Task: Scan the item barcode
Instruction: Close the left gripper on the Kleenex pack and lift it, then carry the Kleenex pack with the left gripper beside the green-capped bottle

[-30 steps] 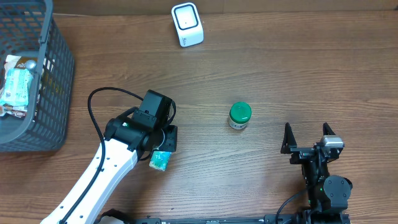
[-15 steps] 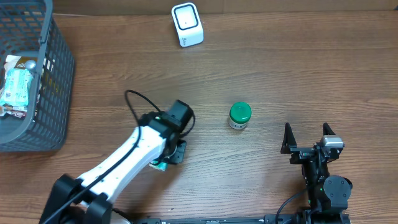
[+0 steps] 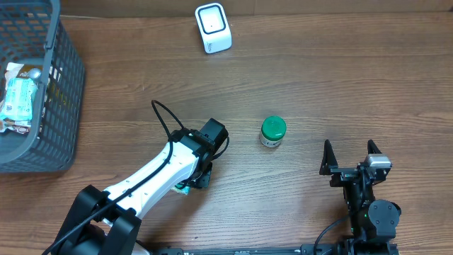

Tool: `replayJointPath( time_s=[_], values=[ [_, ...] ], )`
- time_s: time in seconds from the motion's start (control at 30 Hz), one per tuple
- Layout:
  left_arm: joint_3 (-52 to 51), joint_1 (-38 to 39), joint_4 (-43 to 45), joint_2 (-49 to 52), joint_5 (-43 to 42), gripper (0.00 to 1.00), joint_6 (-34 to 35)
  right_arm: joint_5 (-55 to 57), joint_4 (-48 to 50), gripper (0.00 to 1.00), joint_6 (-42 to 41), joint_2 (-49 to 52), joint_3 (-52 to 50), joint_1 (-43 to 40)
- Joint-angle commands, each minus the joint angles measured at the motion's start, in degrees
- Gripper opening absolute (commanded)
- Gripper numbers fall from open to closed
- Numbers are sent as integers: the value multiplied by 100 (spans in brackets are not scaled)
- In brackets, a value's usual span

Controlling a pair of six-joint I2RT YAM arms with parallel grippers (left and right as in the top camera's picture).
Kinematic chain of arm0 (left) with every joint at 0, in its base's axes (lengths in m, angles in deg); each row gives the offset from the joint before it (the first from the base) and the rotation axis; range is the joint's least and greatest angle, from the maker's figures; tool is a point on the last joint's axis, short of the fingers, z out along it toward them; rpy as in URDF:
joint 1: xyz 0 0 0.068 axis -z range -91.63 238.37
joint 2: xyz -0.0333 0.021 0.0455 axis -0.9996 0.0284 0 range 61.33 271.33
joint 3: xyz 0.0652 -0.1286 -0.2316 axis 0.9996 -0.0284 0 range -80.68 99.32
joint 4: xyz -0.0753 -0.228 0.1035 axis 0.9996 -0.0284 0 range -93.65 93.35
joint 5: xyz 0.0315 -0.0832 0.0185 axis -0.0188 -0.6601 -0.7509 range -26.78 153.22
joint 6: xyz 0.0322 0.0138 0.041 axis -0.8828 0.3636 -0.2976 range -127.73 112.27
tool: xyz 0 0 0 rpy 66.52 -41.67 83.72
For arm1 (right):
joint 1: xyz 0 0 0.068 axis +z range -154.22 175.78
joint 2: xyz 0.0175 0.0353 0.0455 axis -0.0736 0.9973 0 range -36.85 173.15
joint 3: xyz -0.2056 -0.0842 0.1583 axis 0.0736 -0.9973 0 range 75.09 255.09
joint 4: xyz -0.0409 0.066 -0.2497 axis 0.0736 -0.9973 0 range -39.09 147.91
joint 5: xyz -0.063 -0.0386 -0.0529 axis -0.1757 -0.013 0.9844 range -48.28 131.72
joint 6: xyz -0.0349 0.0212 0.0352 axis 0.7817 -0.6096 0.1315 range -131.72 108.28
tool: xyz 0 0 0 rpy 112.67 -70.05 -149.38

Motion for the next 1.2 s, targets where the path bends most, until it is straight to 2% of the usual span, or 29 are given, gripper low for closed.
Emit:
replayJointPath(
  time_s=[0.0, 0.43, 0.7, 1.17],
  values=[
    [-63, 17, 15, 31, -28, 36, 122, 55, 33, 100, -22, -46, -61, -20],
    [-234, 50, 245, 31, 136, 37, 125, 57, 33, 100, -22, -46, -61, -20],
    [-378, 205, 402, 31, 483, 37, 396, 55, 33, 100, -22, -46, -61, -20],
    [-380, 302, 568, 31, 544, 39, 507, 55, 33, 100, -22, -46, -61, -20]
  ],
)
